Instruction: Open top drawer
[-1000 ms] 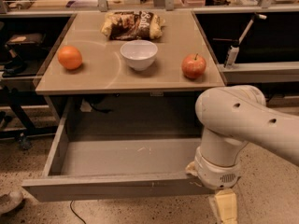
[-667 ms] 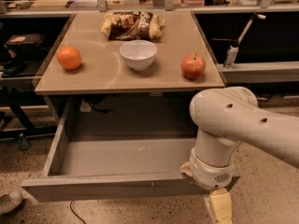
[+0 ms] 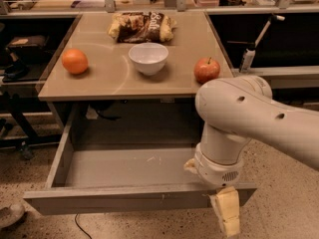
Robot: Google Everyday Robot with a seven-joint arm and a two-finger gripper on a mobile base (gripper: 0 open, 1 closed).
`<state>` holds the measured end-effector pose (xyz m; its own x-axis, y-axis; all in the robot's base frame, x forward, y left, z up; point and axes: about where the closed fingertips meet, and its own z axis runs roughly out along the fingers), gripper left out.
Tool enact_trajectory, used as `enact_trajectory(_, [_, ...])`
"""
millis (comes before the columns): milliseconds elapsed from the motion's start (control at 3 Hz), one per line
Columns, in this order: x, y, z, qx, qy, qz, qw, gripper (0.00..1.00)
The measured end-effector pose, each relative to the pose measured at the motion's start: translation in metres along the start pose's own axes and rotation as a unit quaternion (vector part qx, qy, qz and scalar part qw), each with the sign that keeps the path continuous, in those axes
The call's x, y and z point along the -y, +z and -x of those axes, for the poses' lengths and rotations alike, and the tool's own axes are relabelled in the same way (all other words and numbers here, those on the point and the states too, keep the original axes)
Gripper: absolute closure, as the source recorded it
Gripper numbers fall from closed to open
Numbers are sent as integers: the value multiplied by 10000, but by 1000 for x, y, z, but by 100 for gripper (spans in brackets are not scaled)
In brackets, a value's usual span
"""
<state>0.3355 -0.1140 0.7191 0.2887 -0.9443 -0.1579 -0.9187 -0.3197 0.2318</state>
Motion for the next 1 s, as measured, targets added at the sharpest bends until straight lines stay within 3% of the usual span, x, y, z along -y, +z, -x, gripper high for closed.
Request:
enact_trajectory(667, [23,13,2,-296,-37,86,9995,0])
enact_trajectory(1000, [35,39,-3,-510,58,296,9982,0])
